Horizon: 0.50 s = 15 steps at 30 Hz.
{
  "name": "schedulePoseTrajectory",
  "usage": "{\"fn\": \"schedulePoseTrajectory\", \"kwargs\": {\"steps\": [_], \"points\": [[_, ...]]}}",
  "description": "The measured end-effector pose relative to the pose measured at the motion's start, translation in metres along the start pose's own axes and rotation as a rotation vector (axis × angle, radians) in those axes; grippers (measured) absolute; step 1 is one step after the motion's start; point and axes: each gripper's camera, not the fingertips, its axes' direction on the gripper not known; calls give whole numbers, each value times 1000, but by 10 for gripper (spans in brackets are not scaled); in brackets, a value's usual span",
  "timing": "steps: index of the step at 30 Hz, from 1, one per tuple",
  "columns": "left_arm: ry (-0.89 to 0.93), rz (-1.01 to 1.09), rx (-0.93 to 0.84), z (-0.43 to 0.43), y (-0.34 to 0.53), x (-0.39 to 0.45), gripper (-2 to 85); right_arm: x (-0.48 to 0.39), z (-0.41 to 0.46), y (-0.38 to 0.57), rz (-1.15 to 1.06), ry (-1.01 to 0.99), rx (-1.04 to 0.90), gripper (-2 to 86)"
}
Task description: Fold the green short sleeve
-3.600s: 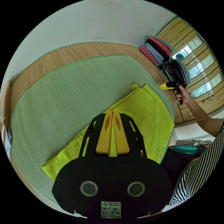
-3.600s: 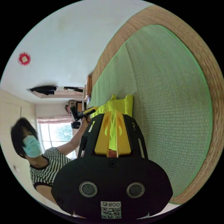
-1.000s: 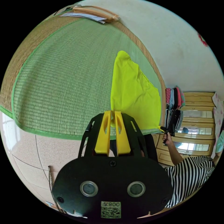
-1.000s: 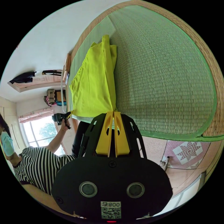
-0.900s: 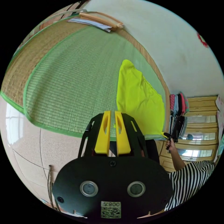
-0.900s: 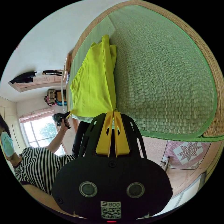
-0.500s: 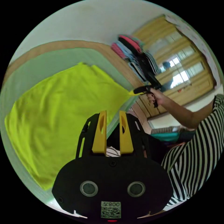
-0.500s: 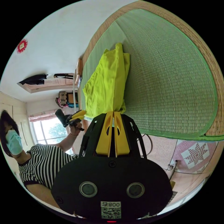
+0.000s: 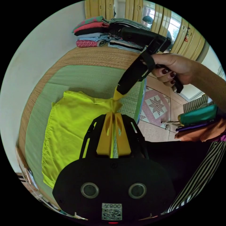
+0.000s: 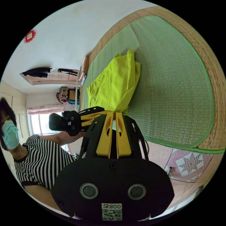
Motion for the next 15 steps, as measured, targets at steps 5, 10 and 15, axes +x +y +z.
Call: {"fn": "schedulePoseTrajectory", "kwargs": {"steps": [5, 10, 15], "points": [[38, -19, 0, 2, -11, 7, 15, 27, -19, -32, 61, 31, 140, 75], [55, -17, -2, 5, -23, 9, 15, 32, -3, -96, 71, 133, 124, 103], [73, -16, 3, 9, -32, 10, 15, 35, 10, -133, 79, 164, 81, 104]]}}
